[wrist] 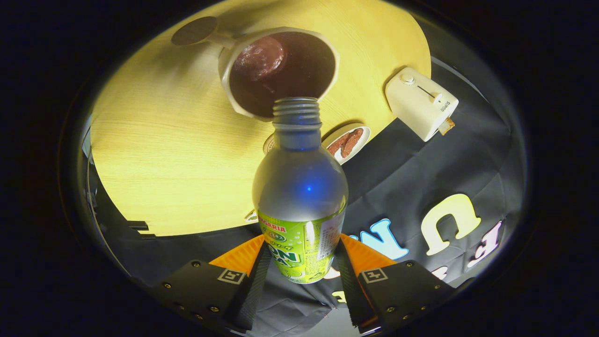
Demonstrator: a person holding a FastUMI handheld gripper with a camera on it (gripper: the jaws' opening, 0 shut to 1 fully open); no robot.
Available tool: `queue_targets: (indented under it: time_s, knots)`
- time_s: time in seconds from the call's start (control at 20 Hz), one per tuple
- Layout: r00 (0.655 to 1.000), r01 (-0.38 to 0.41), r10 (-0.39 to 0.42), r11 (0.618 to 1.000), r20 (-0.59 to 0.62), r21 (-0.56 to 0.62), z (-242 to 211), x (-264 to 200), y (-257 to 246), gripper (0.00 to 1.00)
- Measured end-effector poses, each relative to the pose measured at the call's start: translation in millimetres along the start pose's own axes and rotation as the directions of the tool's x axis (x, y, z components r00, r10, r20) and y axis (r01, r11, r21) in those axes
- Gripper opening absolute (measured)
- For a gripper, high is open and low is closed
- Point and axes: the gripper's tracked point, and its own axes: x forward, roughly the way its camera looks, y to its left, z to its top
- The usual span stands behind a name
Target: Take the bottle from table, then pour the juice into the cup, finally place the bottle on the coaster
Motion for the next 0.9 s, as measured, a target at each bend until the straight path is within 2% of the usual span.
queue_targets:
  time_s: [0.25,0.5,0.75,0.9]
  knots:
    - [0.999,-0.01,0.007,0.997,0.035,0.081,-3,4,5,0.74]
    - [0.991,-0.046,0.019,0.979,0.131,0.199,7,14,18,0.74]
    - [0.975,-0.115,0.044,0.94,0.22,0.321,14,19,37,0.74]
    - [0.954,-0.172,0.044,0.89,0.296,0.423,20,21,46,0.75]
